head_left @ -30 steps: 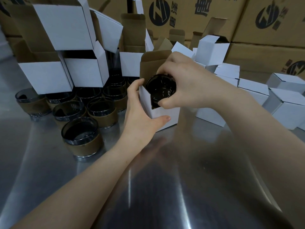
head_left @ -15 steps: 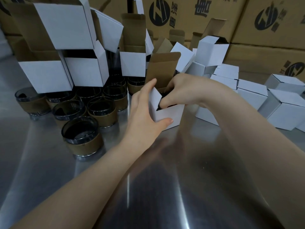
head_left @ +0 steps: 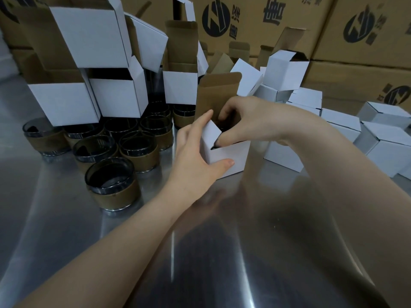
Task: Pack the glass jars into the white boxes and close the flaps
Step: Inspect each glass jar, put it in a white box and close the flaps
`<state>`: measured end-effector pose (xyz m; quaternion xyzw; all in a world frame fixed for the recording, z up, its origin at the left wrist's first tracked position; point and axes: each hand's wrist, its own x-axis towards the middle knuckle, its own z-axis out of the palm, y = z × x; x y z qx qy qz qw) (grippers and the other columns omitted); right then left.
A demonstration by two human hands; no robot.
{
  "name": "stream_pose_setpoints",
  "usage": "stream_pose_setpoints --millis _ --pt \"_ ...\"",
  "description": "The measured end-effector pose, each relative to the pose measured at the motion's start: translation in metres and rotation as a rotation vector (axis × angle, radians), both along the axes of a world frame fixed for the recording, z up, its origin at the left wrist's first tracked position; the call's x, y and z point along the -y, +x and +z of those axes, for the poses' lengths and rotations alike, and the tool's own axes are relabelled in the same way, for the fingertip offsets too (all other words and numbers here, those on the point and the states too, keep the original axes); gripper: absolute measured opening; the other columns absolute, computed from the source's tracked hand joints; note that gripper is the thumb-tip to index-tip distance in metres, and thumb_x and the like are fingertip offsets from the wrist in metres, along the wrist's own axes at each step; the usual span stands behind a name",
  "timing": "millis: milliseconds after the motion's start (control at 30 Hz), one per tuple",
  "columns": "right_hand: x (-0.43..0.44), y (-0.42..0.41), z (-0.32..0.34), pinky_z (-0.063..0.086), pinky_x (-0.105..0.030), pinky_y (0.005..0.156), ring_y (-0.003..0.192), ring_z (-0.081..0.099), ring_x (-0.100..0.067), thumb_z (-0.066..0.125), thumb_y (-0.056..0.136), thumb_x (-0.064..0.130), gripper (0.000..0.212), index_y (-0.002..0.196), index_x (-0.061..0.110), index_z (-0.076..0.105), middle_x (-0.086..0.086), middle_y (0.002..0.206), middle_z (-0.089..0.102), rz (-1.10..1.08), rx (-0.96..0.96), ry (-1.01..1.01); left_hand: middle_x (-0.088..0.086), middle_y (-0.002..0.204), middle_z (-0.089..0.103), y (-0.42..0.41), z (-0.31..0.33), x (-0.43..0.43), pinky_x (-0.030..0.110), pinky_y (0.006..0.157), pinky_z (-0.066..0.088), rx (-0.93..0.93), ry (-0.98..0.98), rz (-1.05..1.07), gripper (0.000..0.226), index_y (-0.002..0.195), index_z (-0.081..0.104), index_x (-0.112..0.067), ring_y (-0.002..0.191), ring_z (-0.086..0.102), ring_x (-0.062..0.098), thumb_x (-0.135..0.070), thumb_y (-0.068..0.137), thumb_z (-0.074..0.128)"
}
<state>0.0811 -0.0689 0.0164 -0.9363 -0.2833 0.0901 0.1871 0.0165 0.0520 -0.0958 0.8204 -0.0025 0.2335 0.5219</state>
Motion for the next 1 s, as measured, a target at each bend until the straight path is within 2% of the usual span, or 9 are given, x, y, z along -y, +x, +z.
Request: stream_pose_setpoints --millis 100,200,367,500,667,733,800,867,1000 --pt "0.007 0.001 0.008 0.055 -0.037 0.087 0.096 0.058 -0.013 0.080 0.074 0.030 0.053 0.120 0.025 0.055 0.006 0.105 0.055 0.046 0.037 0.090 -0.016 0.133 0.032 -0.004 0.006 0.000 0.014 0.099 0.032 -0.017 -0.107 -0.056 0.060 0.136 0.034 -0.051 0.122 0.036 -0.004 -0.035 0.089 0.067" --pt "0.014 0.001 0.013 0.055 -0.035 0.090 0.092 0.065 -0.010 0.073 0.081 0.018 0.041 0.118 0.027 0.057 0.007 0.094 0.069 0.079 -0.030 0.207 -0.013 0.134 0.040 -0.004 0.010 -0.001 0.013 0.101 0.030 -0.001 -0.205 -0.036 0.029 0.130 0.048 -0.045 0.119 0.038 -0.013 -0.037 0.102 0.043" --pt "0.016 0.003 0.011 0.052 -0.034 0.095 0.102 0.065 -0.011 0.063 0.091 0.017 0.017 0.105 0.025 0.062 0.011 0.096 0.074 0.112 -0.087 0.146 -0.002 0.127 0.055 0.000 0.014 -0.001 0.038 0.110 0.040 0.000 -0.375 0.016 0.026 0.113 0.064 -0.032 0.119 0.053 0.009 -0.016 0.102 0.046" --pt "0.016 0.006 0.008 0.052 -0.037 0.096 0.102 0.067 -0.015 0.066 0.089 0.018 0.013 0.096 0.022 0.057 0.002 0.100 0.074 0.080 -0.129 0.200 -0.002 0.106 0.063 0.001 0.016 -0.002 0.023 0.080 0.051 0.127 -0.445 0.053 0.030 0.101 0.052 -0.023 0.091 0.061 0.006 0.005 0.090 0.053" --pt "0.022 0.012 0.007 0.058 -0.032 0.086 0.093 0.073 -0.017 0.071 0.084 0.041 0.045 0.109 0.014 0.045 -0.009 0.093 0.076 0.055 -0.387 0.507 0.003 0.113 0.065 0.002 0.018 -0.007 0.018 0.073 0.053 0.168 -0.522 0.054 0.057 0.121 0.043 -0.034 0.092 0.066 0.006 0.011 0.087 0.054" --pt "0.022 0.016 0.005 0.058 -0.034 0.086 0.094 0.073 -0.022 0.061 0.080 0.061 0.068 0.127 0.018 0.039 -0.014 0.092 0.075 0.047 -0.468 0.577 -0.003 0.113 0.065 0.001 0.019 -0.009 0.018 0.074 0.054 0.171 -0.488 0.050 0.055 0.122 0.050 -0.033 0.095 0.065 0.004 0.010 0.088 0.053" --pt "0.022 0.020 0.003 0.059 -0.035 0.085 0.094 0.073 -0.027 0.046 0.087 0.068 0.067 0.134 0.021 0.041 -0.018 0.087 0.074 0.055 -0.544 0.645 -0.008 0.110 0.065 0.000 0.020 -0.009 0.018 0.077 0.054 0.176 -0.469 0.057 0.049 0.115 0.055 -0.033 0.096 0.064 0.001 0.009 0.089 0.053" --pt "0.022 0.023 0.002 0.059 -0.034 0.081 0.093 0.073 -0.029 0.042 0.093 0.062 0.054 0.123 0.020 0.055 -0.019 0.082 0.072 0.055 -0.579 0.675 -0.012 0.107 0.066 -0.001 0.020 -0.008 0.019 0.083 0.053 0.182 -0.449 0.073 0.043 0.107 0.057 -0.032 0.098 0.063 -0.001 0.007 0.091 0.054" --pt "0.026 0.029 -0.002 0.058 -0.028 0.081 0.098 0.071 -0.025 0.061 0.092 0.034 0.034 0.112 0.008 0.070 -0.015 0.096 0.073 0.119 -0.512 0.609 -0.003 0.109 0.066 -0.004 0.019 -0.006 0.029 0.098 0.049 0.206 -0.402 0.106 0.023 0.105 0.061 -0.021 0.108 0.061 0.009 -0.001 0.093 0.059"
